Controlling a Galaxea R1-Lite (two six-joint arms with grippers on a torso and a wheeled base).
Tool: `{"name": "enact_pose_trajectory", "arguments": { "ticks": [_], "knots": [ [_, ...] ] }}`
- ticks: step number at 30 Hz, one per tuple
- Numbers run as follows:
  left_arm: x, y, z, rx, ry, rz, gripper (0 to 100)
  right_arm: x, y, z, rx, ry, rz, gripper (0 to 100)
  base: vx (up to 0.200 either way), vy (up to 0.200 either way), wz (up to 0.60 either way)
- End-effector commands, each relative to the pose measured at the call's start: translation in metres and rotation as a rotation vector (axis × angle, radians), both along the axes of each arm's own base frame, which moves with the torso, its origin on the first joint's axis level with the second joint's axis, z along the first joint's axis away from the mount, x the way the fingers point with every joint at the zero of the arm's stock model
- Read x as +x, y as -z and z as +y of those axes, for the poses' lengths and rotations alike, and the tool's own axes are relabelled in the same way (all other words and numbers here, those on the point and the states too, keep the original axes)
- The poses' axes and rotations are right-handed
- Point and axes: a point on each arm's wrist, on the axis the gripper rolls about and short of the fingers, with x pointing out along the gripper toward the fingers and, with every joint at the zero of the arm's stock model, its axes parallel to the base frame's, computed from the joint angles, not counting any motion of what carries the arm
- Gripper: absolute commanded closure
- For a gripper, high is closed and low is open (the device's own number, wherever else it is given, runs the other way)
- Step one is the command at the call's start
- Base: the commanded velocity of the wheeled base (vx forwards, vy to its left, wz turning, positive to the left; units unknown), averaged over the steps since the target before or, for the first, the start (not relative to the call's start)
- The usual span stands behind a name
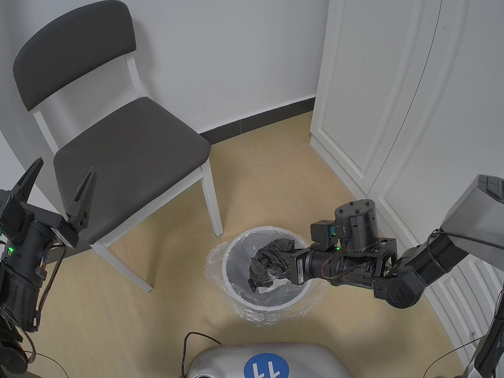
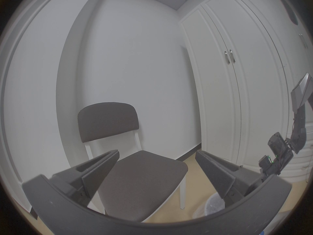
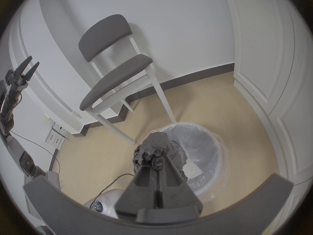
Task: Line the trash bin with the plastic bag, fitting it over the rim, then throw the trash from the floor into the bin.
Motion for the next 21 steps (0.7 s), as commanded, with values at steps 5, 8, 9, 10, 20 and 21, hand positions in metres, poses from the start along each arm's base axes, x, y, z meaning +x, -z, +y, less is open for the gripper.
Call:
{"name": "enact_pose_trajectory", "arguments": {
  "ticks": [5,8,9,10,20,21],
  "knots": [
    [0.0,0.001,0.0,0.001,-0.001,0.003,0,0.011,0.03,0.007,0.02,0.001,-0.029,100,0.0,0.0,0.0],
    [0.0,0.001,0.0,0.003,-0.001,0.005,0,0.014,0.04,0.01,0.04,0.001,-0.058,100,0.0,0.0,0.0],
    [0.0,0.001,0.0,0.003,-0.001,0.005,0,0.014,0.045,0.01,0.043,-0.001,-0.063,100,0.0,0.0,0.0],
    [0.0,0.001,0.0,0.003,-0.001,0.003,0,0.014,0.048,0.01,0.046,-0.003,-0.065,100,0.0,0.0,0.0],
    [0.0,0.002,0.0,0.004,-0.001,0.006,0,0.017,0.064,0.009,0.027,-0.003,-0.045,100,0.0,0.0,0.0],
    [-0.001,0.002,0.0,0.004,0.0,0.006,0,0.017,0.066,0.009,0.025,-0.002,-0.041,100,0.0,0.0,0.0]
  ]
}}
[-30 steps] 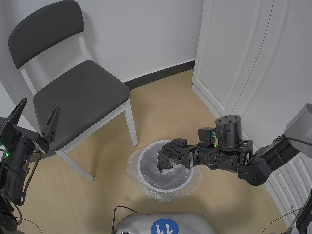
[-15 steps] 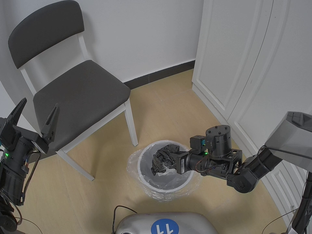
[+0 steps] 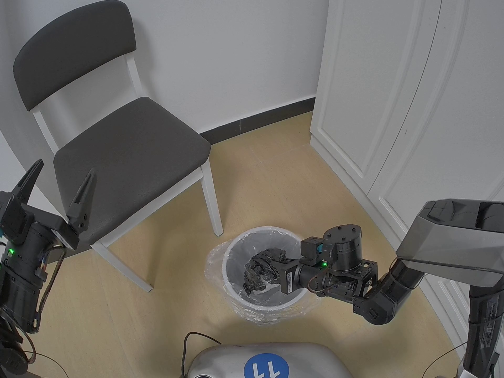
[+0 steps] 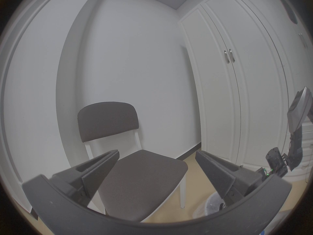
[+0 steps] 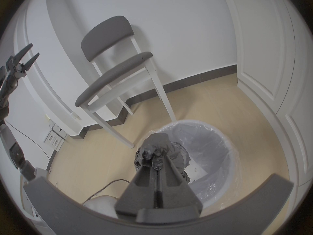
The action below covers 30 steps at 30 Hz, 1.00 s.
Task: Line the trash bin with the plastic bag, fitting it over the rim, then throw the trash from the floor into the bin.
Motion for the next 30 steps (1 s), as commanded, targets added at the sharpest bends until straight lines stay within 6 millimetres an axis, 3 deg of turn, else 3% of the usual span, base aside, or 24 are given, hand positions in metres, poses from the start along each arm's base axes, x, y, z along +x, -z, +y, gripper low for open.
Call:
{"name": "enact_pose_trajectory", "arguments": {
  "ticks": [1,10,21,30],
  "knots": [
    [0.0,0.0,0.0,0.001,0.001,0.002,0,0.004,0.015,-0.002,-0.024,0.009,0.03,100,0.0,0.0,0.0],
    [0.0,0.001,0.0,0.002,0.001,0.003,0,0.021,0.037,-0.008,-0.04,0.045,0.052,100,0.0,0.0,0.0],
    [0.0,0.001,0.0,0.003,0.002,0.006,0,0.038,0.043,-0.008,-0.013,0.08,0.016,100,0.0,0.0,0.0],
    [0.0,0.002,0.0,0.006,0.0,0.008,0,0.053,0.058,-0.017,-0.028,0.112,-0.217,100,0.0,0.0,0.0]
  ]
}}
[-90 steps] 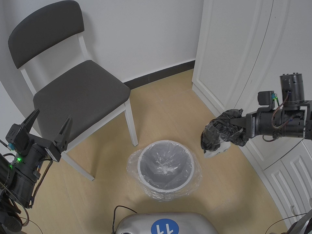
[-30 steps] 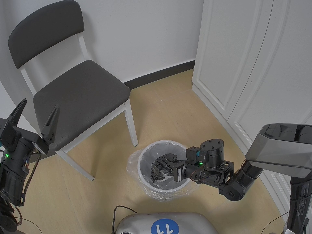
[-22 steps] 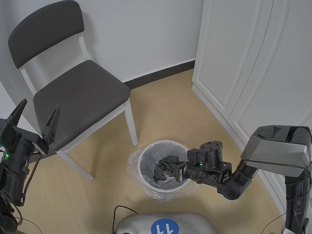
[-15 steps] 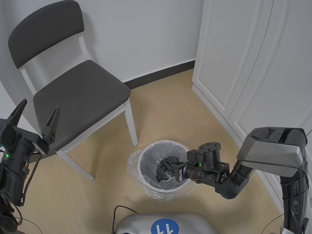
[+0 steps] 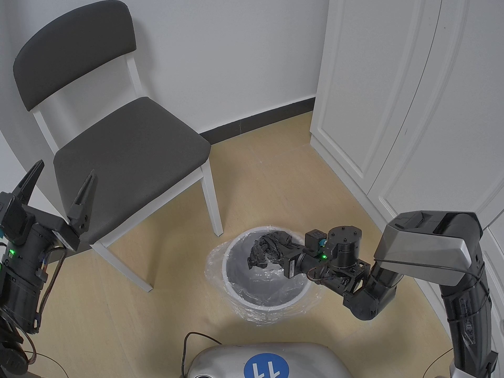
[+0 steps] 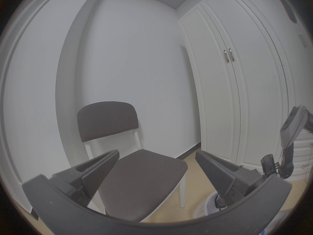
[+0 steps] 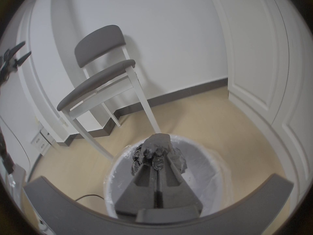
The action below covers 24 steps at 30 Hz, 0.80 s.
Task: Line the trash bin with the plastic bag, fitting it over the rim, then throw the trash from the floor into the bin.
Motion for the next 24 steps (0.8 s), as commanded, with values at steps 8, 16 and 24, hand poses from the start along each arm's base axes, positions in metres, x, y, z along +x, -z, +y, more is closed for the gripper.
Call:
{"name": "enact_pose_trajectory", "arguments": {
  "ticks": [8,16,24],
  "knots": [
    [0.0,0.001,0.0,0.01,-0.004,0.002,0,-0.002,0.028,-0.002,-0.07,0.019,-0.028,100,0.0,0.0,0.0],
    [-0.001,0.002,0.0,0.016,-0.005,0.005,0,-0.029,0.027,0.011,-0.099,-0.048,0.014,100,0.0,0.0,0.0],
    [-0.001,0.002,0.0,0.016,-0.004,0.004,0,-0.057,0.027,0.01,-0.156,-0.181,0.152,100,0.0,0.0,0.0]
  ]
}}
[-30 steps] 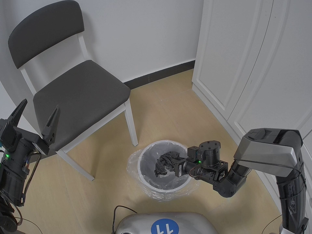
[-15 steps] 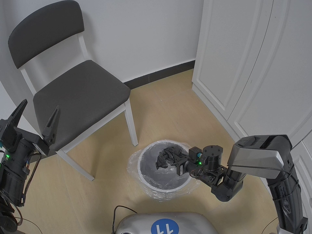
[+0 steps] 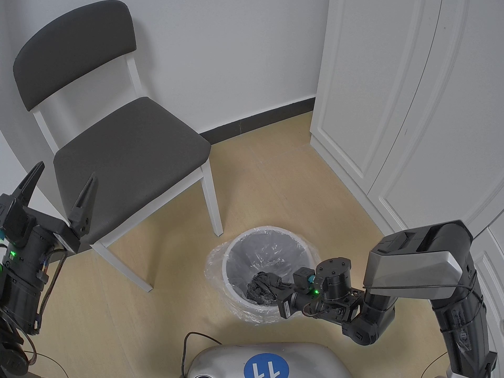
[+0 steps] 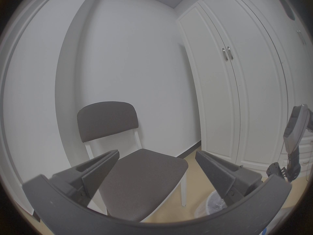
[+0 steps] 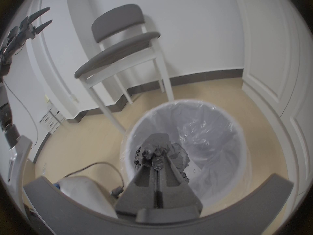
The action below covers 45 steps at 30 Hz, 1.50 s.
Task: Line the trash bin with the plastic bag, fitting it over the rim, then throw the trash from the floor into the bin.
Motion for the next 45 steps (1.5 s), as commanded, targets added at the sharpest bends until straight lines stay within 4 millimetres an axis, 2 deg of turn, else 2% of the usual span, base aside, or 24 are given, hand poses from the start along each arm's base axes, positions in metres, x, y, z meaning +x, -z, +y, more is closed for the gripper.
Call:
{"name": "enact_pose_trajectory", "arguments": {
  "ticks": [1,7,8,14,18,27,41,45],
  "knots": [
    [0.0,0.0,0.0,0.0,0.0,-0.001,0,-0.007,-0.013,-0.002,-0.012,-0.035,0.06,100,0.0,0.0,0.0],
    [0.0,0.001,0.0,0.001,0.0,0.003,0,0.008,-0.016,0.004,0.032,0.016,0.105,100,0.0,0.0,0.0],
    [0.0,0.001,0.0,0.001,0.0,0.003,0,0.017,-0.012,0.005,0.053,0.043,0.117,100,0.0,0.0,0.0],
    [0.0,0.002,0.0,0.003,0.0,0.007,0,0.043,-0.005,0.007,0.074,0.147,0.073,100,0.0,0.0,0.0],
    [0.001,0.002,0.0,0.004,0.0,0.01,0,0.053,0.003,0.007,0.071,0.189,0.058,100,0.0,0.0,0.0],
    [0.0,0.0,0.0,0.0,0.0,0.002,0,0.061,0.015,0.004,0.065,0.211,0.062,100,0.0,0.0,0.0],
    [0.0,0.0,0.0,-0.003,0.001,-0.002,0,0.06,0.012,0.003,0.07,0.212,0.058,100,0.0,0.0,0.0],
    [0.0,-0.001,0.0,-0.004,0.001,-0.004,0,0.057,0.002,0.008,0.123,0.218,0.065,100,0.0,0.0,0.0]
  ]
}}
